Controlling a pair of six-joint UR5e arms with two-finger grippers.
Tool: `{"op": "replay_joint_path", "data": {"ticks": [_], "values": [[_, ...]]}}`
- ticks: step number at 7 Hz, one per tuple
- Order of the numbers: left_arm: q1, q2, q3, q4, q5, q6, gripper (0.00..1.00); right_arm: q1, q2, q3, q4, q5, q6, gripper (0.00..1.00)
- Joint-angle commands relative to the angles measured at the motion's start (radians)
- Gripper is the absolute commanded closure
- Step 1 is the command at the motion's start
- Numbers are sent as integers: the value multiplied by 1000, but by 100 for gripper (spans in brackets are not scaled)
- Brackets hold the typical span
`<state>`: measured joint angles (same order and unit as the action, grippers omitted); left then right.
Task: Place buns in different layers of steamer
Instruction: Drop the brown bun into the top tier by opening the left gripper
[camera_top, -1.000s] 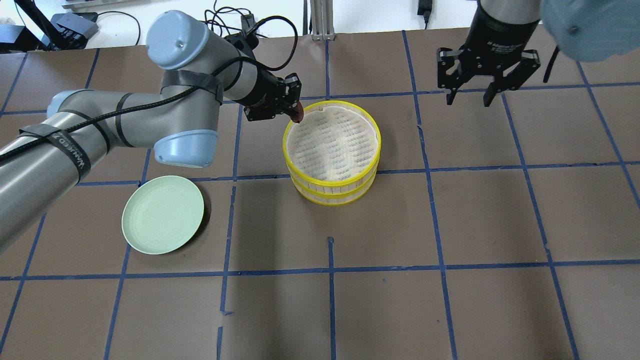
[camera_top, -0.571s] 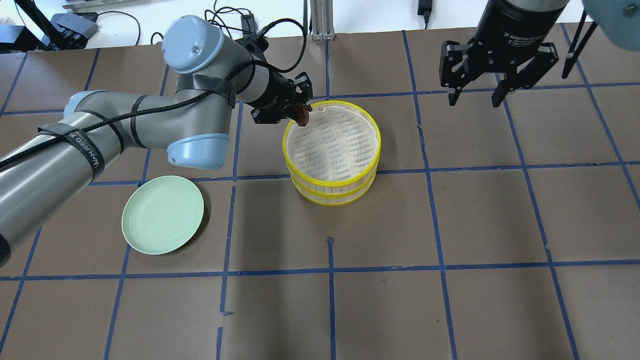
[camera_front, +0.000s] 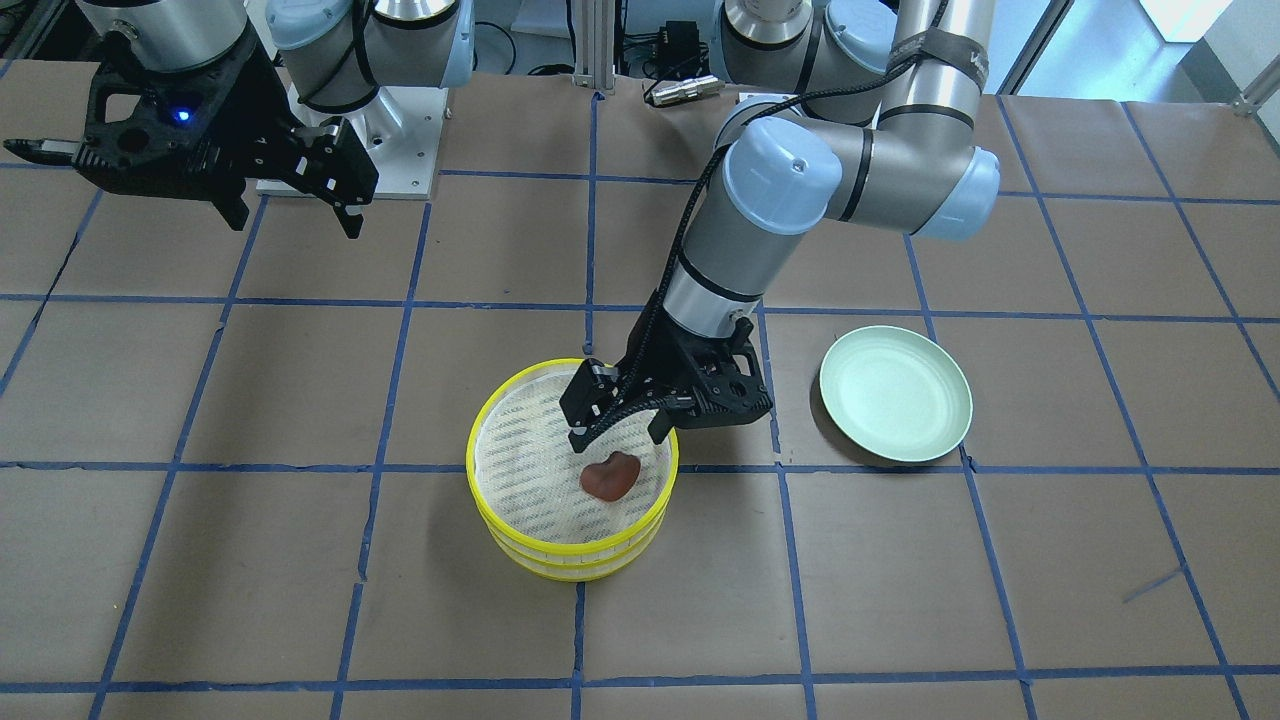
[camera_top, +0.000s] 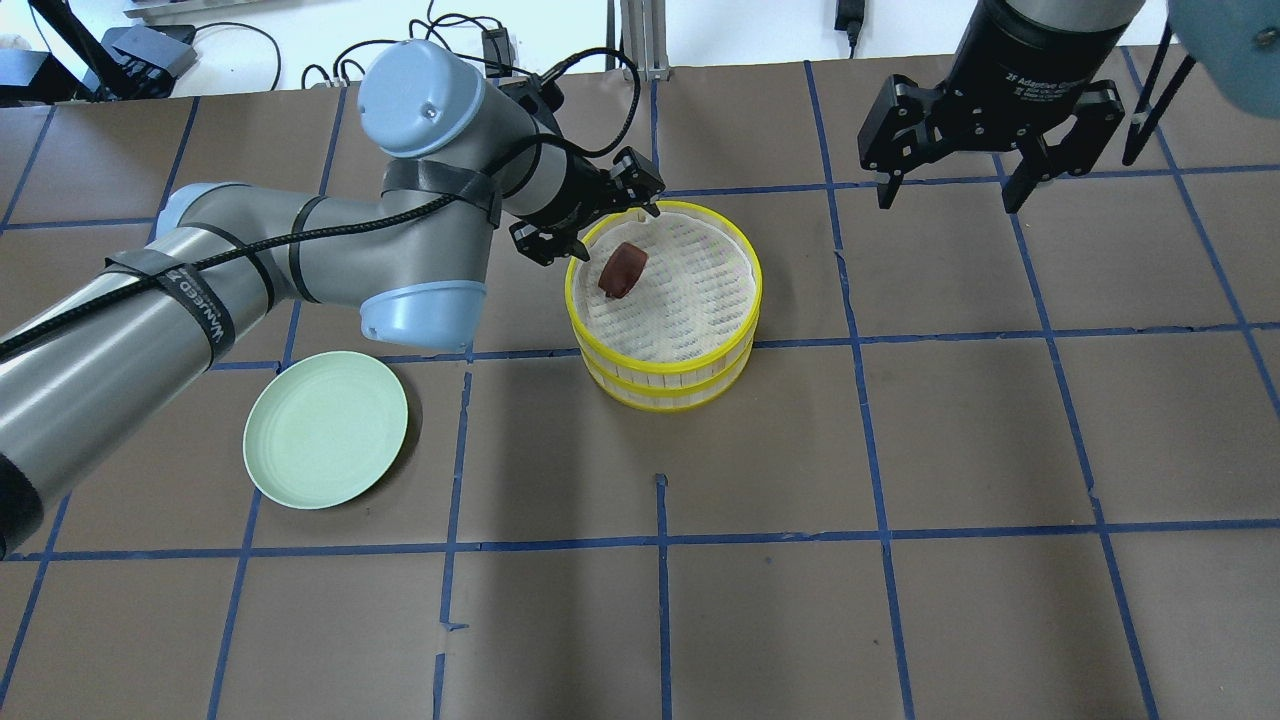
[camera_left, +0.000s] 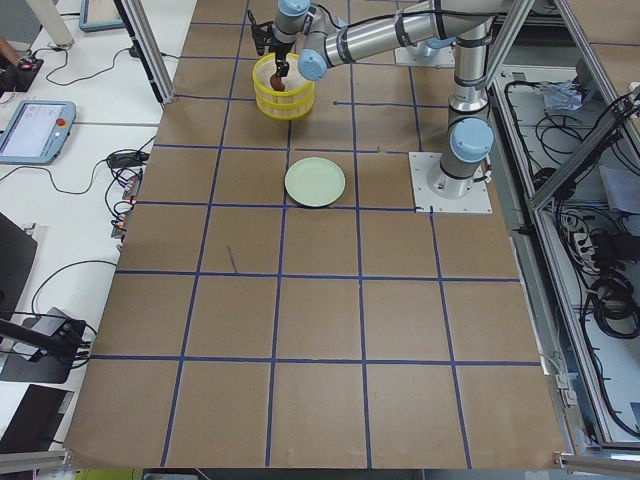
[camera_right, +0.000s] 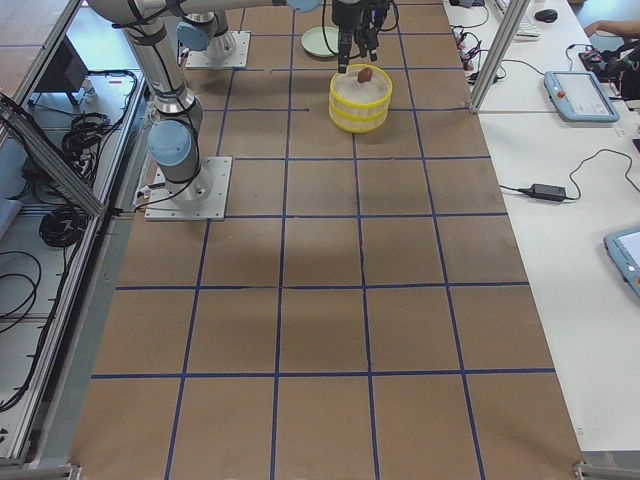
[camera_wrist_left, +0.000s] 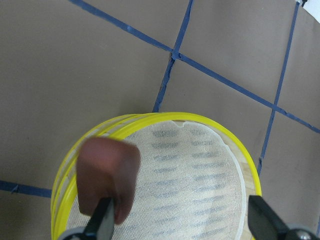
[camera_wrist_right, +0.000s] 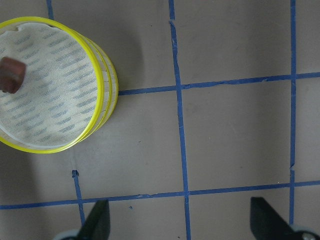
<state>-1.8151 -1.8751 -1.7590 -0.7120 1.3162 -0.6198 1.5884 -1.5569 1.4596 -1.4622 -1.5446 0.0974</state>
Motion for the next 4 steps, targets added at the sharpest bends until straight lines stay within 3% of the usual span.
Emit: {"op": "replay_joint_path", "data": {"ticks": [1,2,3,4], "values": [[-63,4,4,0,93,26,6,-1,1,1,-4,0,-1,0],[-34,7,9,0,121,252,6,-1,1,1,-4,0,-1,0],[67,16,25,-36,130,381,5,-1,8,13,-7,-2,-1,0],[156,33,64,-201,121,455,2,-5,5,19,-13,-5,-4,0]]}}
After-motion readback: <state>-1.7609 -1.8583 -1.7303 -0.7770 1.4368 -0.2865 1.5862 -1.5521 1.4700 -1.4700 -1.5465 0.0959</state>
